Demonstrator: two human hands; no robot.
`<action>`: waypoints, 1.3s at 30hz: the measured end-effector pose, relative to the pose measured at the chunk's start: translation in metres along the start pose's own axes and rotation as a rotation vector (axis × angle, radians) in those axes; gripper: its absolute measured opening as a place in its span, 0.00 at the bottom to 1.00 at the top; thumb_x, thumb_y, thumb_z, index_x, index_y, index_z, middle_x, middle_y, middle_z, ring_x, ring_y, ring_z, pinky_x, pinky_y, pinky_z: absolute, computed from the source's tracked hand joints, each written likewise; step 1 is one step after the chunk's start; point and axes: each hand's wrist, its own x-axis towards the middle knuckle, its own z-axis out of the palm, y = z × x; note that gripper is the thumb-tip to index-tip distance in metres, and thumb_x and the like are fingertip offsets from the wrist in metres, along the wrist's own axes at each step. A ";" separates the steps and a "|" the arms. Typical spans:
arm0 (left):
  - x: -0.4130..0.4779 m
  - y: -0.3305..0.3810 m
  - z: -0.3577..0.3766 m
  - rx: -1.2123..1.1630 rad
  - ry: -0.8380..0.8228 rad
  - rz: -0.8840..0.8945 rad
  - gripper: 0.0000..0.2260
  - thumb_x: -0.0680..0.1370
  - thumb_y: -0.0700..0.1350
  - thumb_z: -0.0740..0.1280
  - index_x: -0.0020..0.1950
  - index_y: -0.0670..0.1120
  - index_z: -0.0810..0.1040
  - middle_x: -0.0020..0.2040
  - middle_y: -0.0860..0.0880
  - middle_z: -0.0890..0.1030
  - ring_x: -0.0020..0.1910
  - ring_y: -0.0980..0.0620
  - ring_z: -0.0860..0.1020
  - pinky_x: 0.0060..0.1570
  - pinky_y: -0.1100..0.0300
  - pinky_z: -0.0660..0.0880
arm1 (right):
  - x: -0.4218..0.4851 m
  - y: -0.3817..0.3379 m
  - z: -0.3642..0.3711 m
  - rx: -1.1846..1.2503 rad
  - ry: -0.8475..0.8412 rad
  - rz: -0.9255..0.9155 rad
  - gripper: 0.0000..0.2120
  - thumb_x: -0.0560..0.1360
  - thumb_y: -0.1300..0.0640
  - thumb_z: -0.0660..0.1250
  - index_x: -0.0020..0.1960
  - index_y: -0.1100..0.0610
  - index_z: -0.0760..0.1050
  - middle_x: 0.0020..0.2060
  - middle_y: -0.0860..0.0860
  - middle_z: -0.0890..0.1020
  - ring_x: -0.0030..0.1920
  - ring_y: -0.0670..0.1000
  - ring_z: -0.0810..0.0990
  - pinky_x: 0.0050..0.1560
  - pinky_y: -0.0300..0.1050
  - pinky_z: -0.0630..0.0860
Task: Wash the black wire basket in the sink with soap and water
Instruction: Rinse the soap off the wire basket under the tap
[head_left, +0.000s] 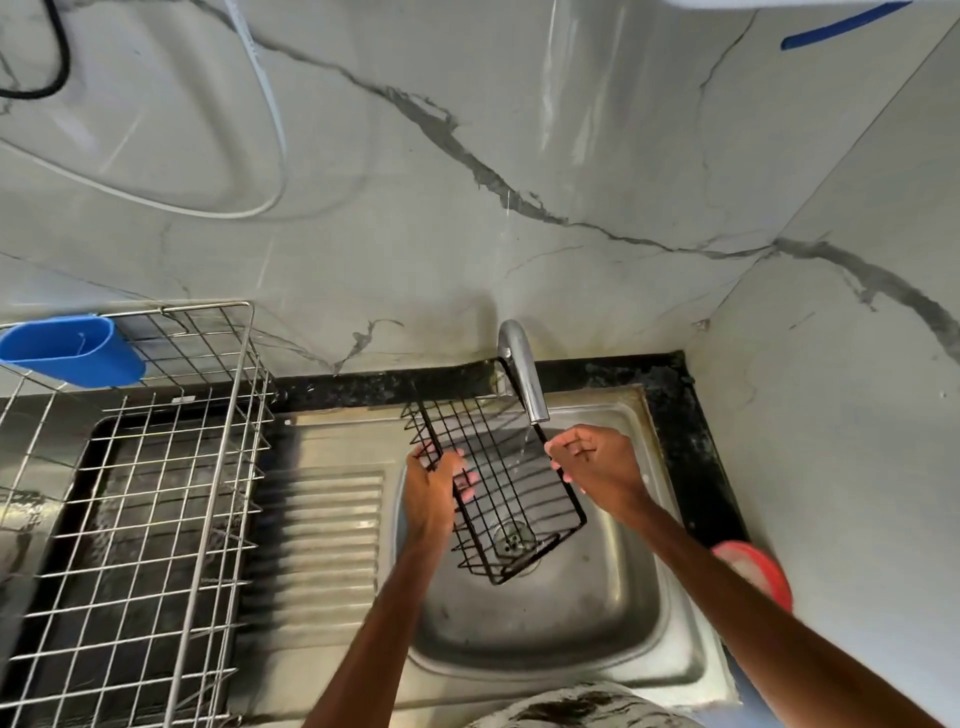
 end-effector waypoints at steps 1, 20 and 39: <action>-0.003 -0.001 0.001 0.017 -0.051 -0.028 0.08 0.83 0.43 0.66 0.61 0.45 0.75 0.55 0.42 0.85 0.45 0.43 0.87 0.43 0.49 0.83 | -0.005 -0.002 0.001 -0.002 -0.018 -0.029 0.01 0.76 0.57 0.74 0.47 0.54 0.84 0.37 0.49 0.87 0.36 0.48 0.86 0.34 0.44 0.81; -0.006 -0.008 0.049 0.139 -0.299 -0.337 0.10 0.80 0.39 0.54 0.41 0.43 0.70 0.34 0.49 0.75 0.31 0.54 0.73 0.32 0.61 0.70 | 0.012 0.044 0.063 -1.081 -0.377 -0.269 0.37 0.84 0.43 0.50 0.81 0.56 0.32 0.80 0.54 0.33 0.79 0.56 0.32 0.79 0.63 0.39; 0.002 -0.025 0.036 0.281 -0.067 0.058 0.13 0.76 0.45 0.56 0.39 0.43 0.79 0.35 0.41 0.82 0.36 0.37 0.81 0.36 0.42 0.79 | 0.016 0.048 0.080 -0.995 -0.198 -0.312 0.32 0.84 0.39 0.38 0.82 0.55 0.37 0.82 0.55 0.41 0.81 0.54 0.36 0.80 0.62 0.44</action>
